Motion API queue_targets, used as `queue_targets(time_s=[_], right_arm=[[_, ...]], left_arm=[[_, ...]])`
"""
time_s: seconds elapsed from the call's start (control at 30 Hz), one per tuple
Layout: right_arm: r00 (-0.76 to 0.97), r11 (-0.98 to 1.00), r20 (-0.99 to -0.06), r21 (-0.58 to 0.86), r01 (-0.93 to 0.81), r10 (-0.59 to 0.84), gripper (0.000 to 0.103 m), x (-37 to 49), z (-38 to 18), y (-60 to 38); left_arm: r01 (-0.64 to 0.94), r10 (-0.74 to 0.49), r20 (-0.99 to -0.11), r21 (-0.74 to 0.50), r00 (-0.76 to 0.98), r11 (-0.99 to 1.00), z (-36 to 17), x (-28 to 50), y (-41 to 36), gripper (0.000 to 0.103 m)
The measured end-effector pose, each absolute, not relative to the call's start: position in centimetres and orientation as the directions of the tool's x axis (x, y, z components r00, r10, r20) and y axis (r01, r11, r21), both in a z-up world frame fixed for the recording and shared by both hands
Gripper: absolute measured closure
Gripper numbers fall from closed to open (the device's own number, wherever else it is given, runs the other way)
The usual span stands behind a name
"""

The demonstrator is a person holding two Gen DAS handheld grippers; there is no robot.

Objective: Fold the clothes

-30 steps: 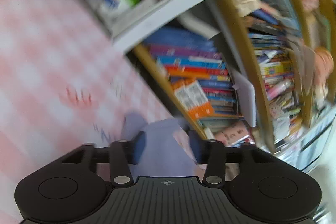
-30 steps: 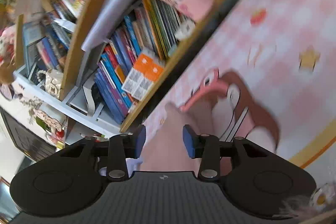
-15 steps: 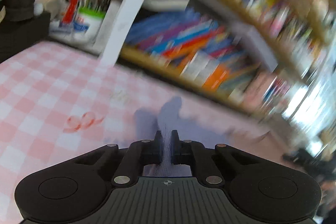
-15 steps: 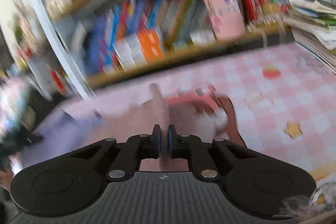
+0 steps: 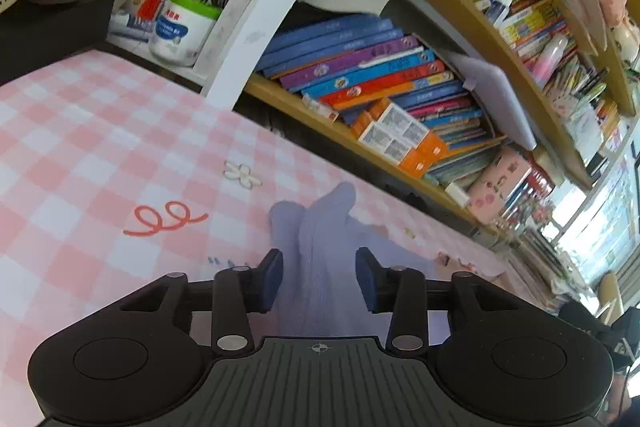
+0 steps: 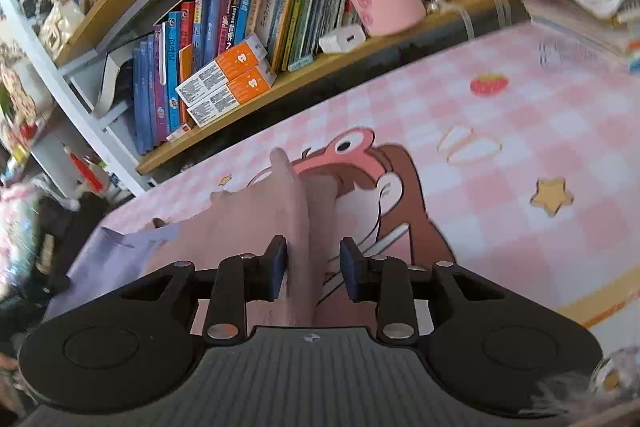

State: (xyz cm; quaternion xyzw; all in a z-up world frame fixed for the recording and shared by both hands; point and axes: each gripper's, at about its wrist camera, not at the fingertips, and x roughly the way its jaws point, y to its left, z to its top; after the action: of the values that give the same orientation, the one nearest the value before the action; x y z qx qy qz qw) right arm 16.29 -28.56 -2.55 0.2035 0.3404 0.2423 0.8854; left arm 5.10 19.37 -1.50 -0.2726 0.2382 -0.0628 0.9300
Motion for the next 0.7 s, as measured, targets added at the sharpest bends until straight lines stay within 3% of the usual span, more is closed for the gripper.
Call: queue_targets(time_s=[0.37, 0.7], right_arm=[[0.605, 0.736, -0.47, 0.599, -0.317, 0.643, 0.083, 15.8, -2.9, -27.9], [0.578, 0.761, -0.497, 0.458, -0.459, 0.647, 0.08, 13.4, -2.0, -23.2]], left_arm=[[-0.026, -0.265, -0.434, -0.558, 0.861, 0.829, -2.0, 4.8, 19.8, 0.068], [-0.104, -0.204, -0.436, -0.585, 0.876, 0.804, -2.8, 0.7, 23.2, 0.067]])
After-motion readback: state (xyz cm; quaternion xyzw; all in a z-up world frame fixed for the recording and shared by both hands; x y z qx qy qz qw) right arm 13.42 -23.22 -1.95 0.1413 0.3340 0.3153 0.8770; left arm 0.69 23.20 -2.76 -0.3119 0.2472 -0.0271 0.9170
